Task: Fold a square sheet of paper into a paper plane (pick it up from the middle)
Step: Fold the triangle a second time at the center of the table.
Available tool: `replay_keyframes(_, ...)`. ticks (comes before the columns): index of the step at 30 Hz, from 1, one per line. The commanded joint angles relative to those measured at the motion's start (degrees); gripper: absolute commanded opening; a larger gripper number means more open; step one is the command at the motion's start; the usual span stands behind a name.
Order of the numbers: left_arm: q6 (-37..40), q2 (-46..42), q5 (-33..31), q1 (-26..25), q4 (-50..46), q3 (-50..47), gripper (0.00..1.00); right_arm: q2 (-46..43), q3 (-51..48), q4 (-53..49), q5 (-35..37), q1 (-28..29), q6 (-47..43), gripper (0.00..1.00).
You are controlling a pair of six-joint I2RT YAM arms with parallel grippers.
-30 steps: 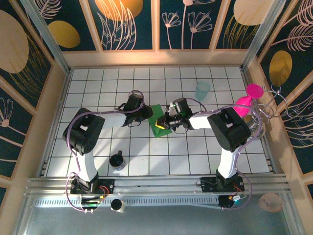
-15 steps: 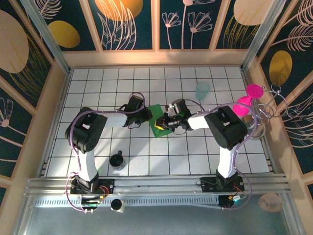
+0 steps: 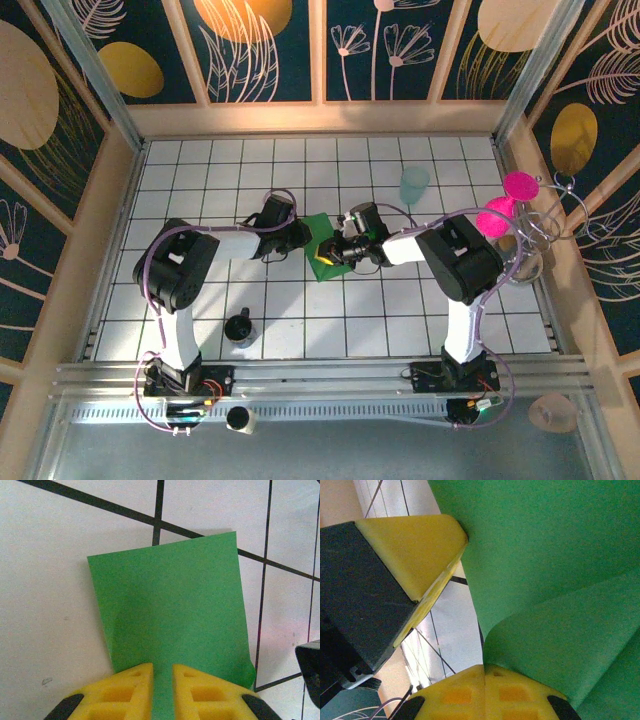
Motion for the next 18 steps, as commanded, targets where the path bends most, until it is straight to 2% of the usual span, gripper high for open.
replay_keyframes(1, 0.1, 0.5, -0.1, 0.3, -1.5, 0.2, 0.19, 1.3, 0.6, 2.4, 1.4, 0.5, 1.2, 0.04)
replay_keyframes(18, 0.0, 0.7, -0.2, 0.3, -1.6, -0.1, 0.19, 2.0, 0.4, 3.4, 1.8, 0.4, 1.8, 0.04)
